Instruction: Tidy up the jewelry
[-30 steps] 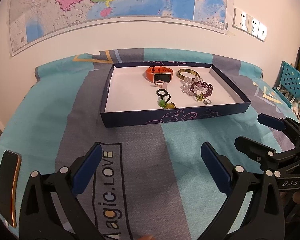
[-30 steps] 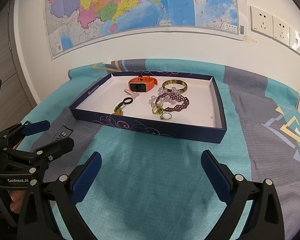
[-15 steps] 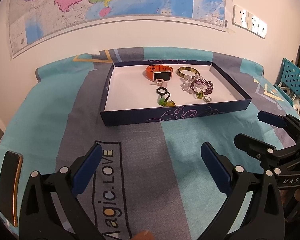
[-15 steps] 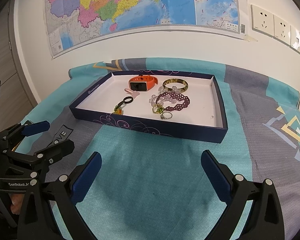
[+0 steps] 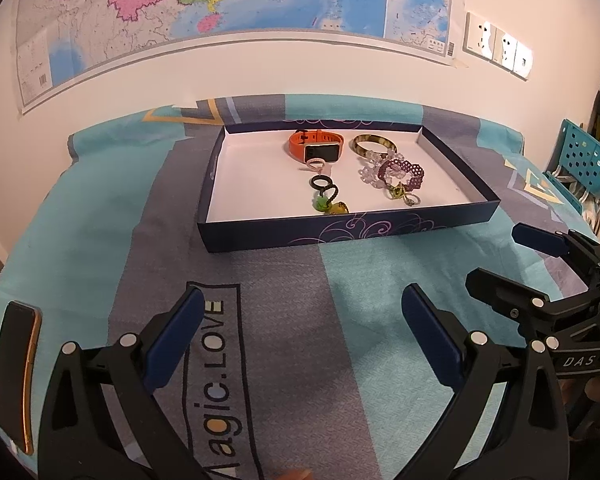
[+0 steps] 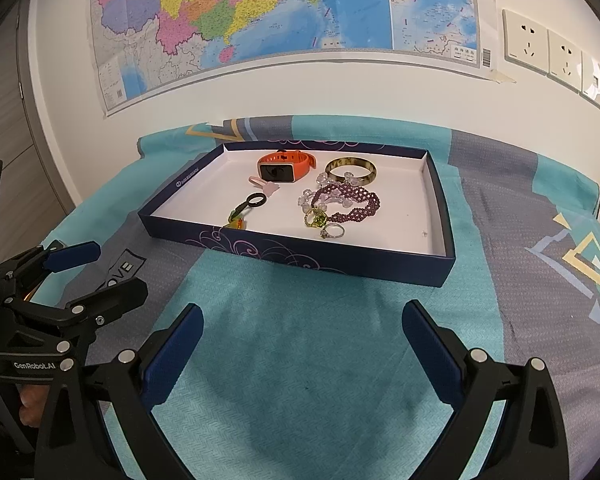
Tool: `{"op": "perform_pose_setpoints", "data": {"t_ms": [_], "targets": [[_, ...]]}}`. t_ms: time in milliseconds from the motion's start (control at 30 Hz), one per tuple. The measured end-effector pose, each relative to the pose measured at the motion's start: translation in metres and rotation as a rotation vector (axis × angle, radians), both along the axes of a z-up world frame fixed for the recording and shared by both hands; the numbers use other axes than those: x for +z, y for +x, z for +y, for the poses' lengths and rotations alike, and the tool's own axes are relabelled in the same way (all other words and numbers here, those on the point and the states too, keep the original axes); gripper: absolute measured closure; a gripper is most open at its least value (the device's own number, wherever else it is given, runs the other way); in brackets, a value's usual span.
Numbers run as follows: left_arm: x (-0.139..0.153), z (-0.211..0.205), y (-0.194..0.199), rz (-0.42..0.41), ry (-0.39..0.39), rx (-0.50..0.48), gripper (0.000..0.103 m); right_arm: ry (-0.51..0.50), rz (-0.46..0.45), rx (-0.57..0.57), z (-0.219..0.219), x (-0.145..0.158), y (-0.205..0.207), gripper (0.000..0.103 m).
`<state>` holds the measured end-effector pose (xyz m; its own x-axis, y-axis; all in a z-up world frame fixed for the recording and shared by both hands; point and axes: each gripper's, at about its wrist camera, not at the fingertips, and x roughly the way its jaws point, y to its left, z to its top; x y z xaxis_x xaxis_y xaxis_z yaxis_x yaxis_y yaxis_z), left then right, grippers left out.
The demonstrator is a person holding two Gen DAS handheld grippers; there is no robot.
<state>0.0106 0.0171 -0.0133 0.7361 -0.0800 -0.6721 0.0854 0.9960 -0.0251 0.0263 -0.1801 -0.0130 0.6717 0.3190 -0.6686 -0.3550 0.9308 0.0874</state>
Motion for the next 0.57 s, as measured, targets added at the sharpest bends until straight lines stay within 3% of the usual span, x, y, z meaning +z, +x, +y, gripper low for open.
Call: {"op": "perform_pose_setpoints", "data": {"t_ms": [267, 567], "targets": [[0.001, 0.0, -0.003, -0.019, -0.01, -0.006, 0.006, 0.001, -0.001, 0.0, 0.0, 0.0, 0.0, 0.007], [-0.01, 0.003, 0.006, 0.055, -0.014, 0.002, 0.006, -0.032, 0.026, -0.001, -0.01, -0.003, 0.006, 0.007]]}}
